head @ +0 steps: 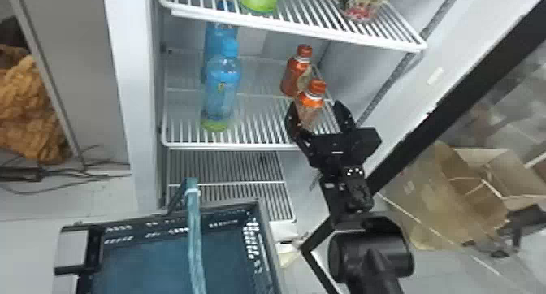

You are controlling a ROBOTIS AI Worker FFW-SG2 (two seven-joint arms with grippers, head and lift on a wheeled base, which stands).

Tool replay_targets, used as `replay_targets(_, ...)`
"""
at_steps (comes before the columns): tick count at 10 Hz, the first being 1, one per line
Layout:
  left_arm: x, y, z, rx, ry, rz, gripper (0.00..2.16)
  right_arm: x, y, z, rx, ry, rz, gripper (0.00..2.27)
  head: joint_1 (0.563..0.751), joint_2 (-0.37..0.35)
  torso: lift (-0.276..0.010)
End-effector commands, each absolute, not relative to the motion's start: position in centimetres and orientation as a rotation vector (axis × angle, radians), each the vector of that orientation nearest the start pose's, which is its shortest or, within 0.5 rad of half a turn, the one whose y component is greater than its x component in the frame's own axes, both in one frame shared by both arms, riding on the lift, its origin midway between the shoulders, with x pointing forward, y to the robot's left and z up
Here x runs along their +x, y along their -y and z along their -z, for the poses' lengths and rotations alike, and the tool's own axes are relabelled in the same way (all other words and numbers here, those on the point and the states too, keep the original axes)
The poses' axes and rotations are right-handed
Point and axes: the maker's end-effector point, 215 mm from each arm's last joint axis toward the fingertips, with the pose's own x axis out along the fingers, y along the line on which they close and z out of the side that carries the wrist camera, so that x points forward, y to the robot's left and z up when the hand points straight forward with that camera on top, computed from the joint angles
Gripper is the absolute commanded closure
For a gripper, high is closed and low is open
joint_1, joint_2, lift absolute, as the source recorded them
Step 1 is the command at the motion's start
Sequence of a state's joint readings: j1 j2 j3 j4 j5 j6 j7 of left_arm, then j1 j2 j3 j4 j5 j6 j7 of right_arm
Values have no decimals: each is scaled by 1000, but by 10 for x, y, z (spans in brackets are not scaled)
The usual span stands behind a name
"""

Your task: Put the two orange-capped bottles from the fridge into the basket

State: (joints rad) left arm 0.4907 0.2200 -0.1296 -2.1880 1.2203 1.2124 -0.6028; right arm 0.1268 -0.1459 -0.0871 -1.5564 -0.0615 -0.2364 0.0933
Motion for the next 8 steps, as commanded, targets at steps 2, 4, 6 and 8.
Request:
replay_targets(2,175,57,292,-1160,-878,1387,1193,564,304,337,-98,114,-15,144,695,-350,-235)
replay_targets(4,175,57,292,-1165,-877,1387,1193,566,306,340,-81,108,-9,558,695,-350,-235)
replay_targets(6,175,56,292,-1167,-876,1386,1193,563,307,346,-70,99,-4,687,695,-350,-235)
replay_targets(8,174,57,292,-1165,-877,1388,1193,559,301,326,-70,135,-13,687,695,-350,-235)
